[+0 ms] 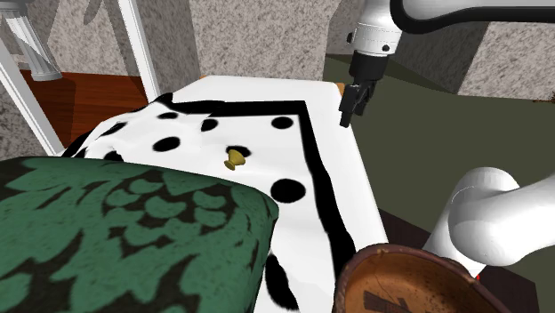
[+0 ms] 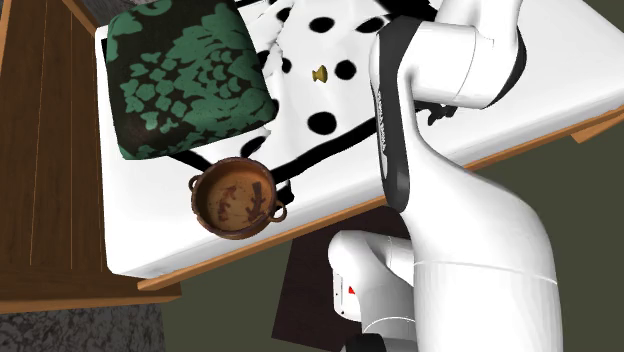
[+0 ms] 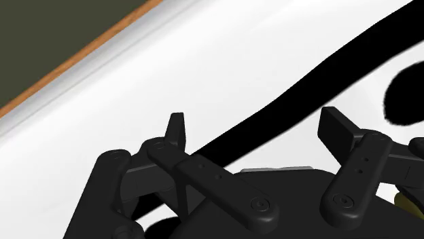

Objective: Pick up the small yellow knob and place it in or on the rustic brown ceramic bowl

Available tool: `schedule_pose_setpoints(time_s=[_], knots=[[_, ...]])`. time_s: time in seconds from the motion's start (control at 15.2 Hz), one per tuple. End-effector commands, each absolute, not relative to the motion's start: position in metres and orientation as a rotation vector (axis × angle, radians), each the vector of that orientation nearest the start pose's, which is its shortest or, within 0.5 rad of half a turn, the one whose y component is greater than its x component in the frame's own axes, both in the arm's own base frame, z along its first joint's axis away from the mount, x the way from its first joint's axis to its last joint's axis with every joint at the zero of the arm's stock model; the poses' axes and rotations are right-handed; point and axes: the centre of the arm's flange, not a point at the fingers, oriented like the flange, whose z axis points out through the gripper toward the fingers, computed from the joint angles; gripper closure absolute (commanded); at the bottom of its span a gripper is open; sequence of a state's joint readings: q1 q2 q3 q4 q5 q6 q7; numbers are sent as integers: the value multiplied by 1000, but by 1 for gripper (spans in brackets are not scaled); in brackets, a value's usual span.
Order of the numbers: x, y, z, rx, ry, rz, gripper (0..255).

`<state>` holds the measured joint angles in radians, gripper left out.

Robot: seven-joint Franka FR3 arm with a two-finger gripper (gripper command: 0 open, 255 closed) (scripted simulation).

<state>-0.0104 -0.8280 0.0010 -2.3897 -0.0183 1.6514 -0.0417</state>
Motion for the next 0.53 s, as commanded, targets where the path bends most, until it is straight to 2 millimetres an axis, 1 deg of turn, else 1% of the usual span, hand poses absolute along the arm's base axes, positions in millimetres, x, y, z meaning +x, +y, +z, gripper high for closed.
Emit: schedule_pose_setpoints(time_s=[0.0, 0.46], knots=[[303, -5, 595, -3159, -52, -141, 0], [362, 61, 579, -3127, -87, -121, 0]])
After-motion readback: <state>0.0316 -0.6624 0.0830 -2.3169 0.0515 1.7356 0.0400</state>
